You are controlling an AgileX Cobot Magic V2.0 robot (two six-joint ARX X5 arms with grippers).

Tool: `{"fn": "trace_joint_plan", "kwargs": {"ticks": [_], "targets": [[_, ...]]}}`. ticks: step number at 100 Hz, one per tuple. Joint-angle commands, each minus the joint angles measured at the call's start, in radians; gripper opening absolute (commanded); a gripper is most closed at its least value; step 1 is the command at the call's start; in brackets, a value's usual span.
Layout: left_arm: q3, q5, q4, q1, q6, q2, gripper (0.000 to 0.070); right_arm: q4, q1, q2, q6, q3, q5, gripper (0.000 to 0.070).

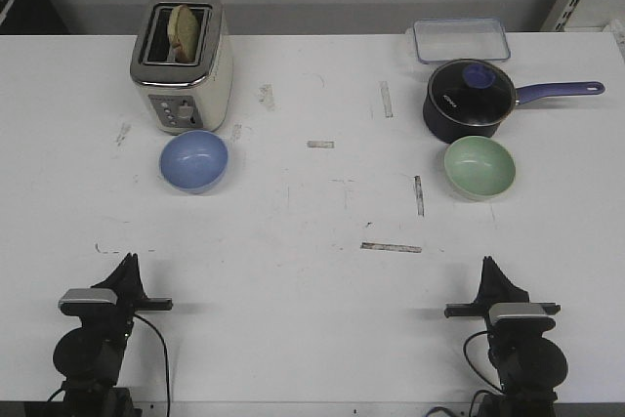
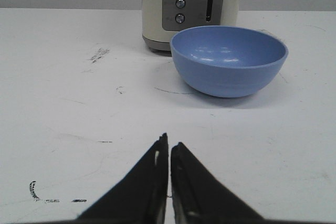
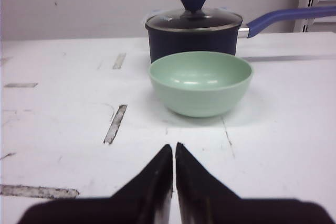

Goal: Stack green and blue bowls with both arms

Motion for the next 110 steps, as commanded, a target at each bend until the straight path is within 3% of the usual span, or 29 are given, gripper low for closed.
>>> {"fn": "trace_joint_plan", "kwargs": {"ticks": [1,19,41,68,79,85,98,110], "targets": [[-0.021,0.001,0.010,0.000,-0.003,0.000,0.0001,0.038,-0.001,-0.002,0.003,-0.002,0.001,0.0000],[-0.021,0.001,0.010,0.000,-0.003,-0.001,0.0001,0.099,-0.001,-0.002,0.013,-0.002,0.001,0.0000],[-0.021,0.001,0.010,0.000,-0.002,0.000,0.0001,0.343,-0.001,0.000,0.077,0.047,0.006,0.0000],[-0.021,0.001,0.010,0.000,-0.002,-0.001,0.0001,0.251,-0.001,0.243,0.041,0.410,0.009,0.0000],[-0.021,0.001,0.010,0.000,-0.002,0.000,0.0001,0.132,-0.001,0.418,0.029,0.594,0.009,0.0004],[-0.021,0.001,0.010,0.000,-0.003,0.000,0.0001,0.034,-0.001,0.514,0.027,0.700,0.008,0.0052],[-0.021,0.002,0.010,0.000,-0.003,0.000,0.0001,-0.148,-0.012,0.724,-0.006,0.911,0.008,0.0329],[-0.021,0.002,0.010,0.000,-0.003,0.000,0.0001,-0.270,-0.052,0.885,-0.071,1.056,0.005,0.0366]]}}
